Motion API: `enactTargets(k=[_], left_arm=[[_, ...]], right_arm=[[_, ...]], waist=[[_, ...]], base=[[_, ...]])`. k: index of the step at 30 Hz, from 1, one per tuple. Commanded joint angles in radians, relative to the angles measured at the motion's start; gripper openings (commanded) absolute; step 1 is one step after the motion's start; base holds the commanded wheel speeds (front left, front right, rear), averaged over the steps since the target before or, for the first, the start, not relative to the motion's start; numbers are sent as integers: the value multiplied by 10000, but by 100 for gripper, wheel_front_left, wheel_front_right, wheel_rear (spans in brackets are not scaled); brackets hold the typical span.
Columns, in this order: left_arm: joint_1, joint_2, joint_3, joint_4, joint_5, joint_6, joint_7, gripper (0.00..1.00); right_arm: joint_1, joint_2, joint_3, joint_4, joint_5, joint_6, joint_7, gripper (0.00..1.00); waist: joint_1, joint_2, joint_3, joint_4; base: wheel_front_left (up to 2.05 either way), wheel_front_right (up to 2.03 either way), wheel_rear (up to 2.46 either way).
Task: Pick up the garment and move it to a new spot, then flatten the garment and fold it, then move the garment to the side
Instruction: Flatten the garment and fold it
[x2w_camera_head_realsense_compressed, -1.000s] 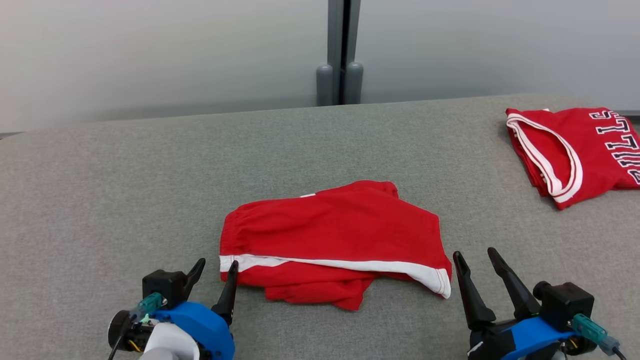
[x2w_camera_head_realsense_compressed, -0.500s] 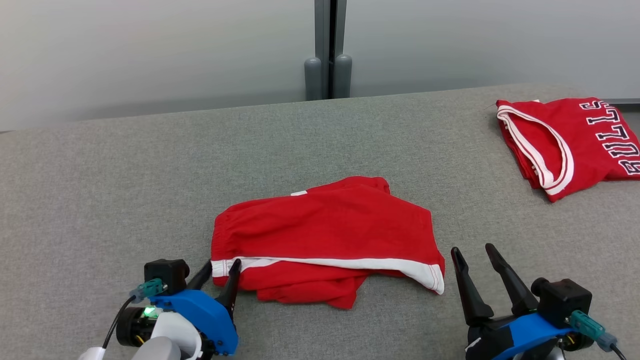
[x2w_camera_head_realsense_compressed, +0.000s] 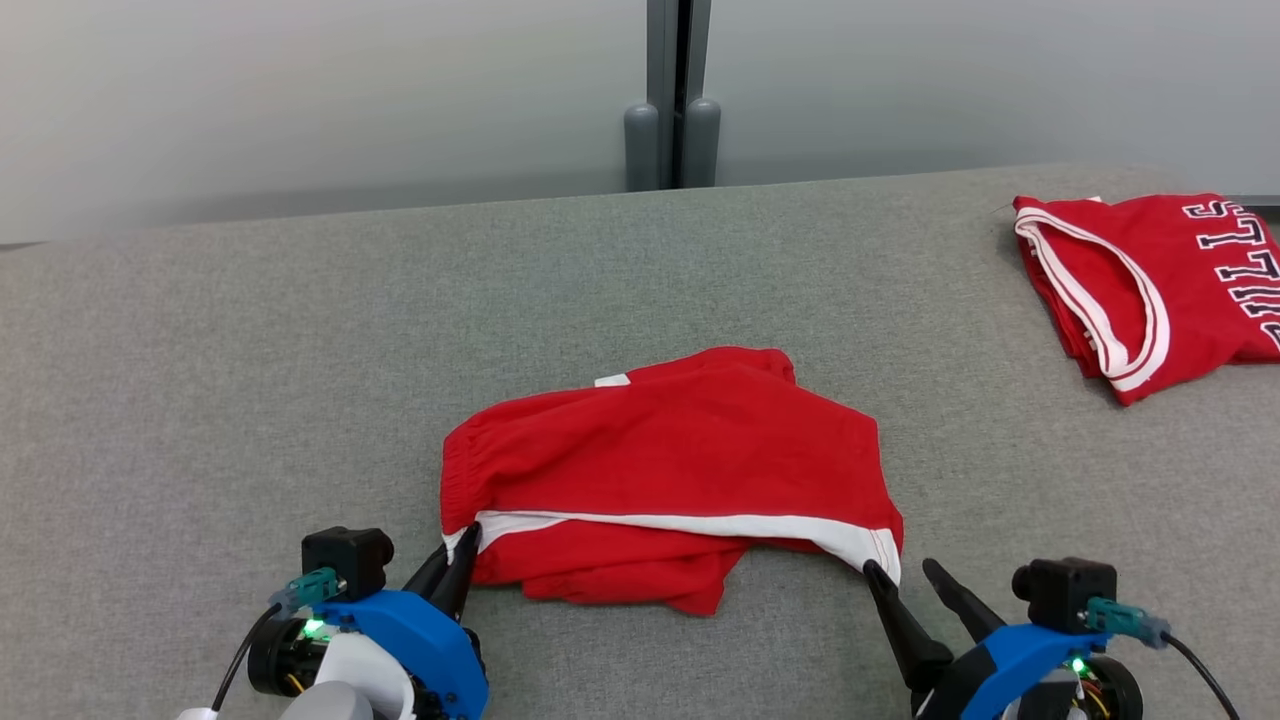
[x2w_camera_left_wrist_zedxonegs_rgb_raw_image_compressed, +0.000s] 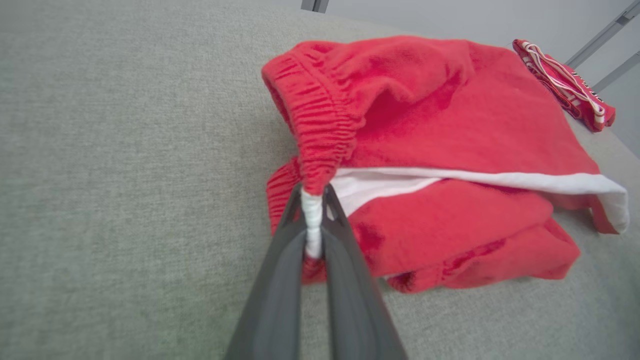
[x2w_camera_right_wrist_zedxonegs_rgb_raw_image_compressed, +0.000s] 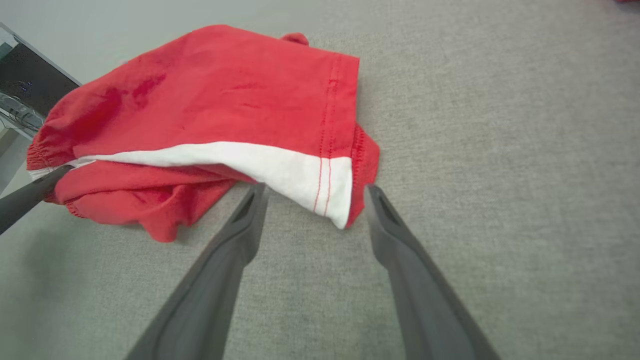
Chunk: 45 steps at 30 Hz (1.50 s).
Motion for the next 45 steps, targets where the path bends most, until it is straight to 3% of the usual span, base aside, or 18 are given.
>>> enactTargets(k=[1, 32, 33, 35, 36, 45], left_arm=[[-106, 53, -42, -22, -47, -13, -78, 0], [-573, 305, -550, -141, -406, -14, -262, 0], [-581, 317, -550, -142, -401, -14, -271, 0], [-592, 333, -548, -136, -414, -14, -300, 0], [-588, 340, -544, -132, -424, -14, -324, 0], [-512, 165, -342, -716, -847, -14, -1027, 0]], right_arm=[[-275, -21, 3, 160, -5, 5, 179, 100], [-1587, -20, 838, 1958, 436, 5, 337, 100], [-1637, -18, 925, 1919, 455, 5, 234, 93], [-1756, -15, 1178, 1864, 438, 5, 144, 4], [-1838, -15, 1257, 1774, 514, 5, 7, 0], [-2070, -26, 978, 625, 49, 5, -1033, 0]], waist=[[0, -1, 75, 46], [0, -1, 610, 280], [0, -1, 615, 286], [0, -1, 611, 290], [0, -1, 602, 288], [0, -1, 377, 318]], base=[[0, 0, 0], [0, 0, 0], [0, 0, 0], [0, 0, 0], [0, 0, 0], [0, 0, 0]])
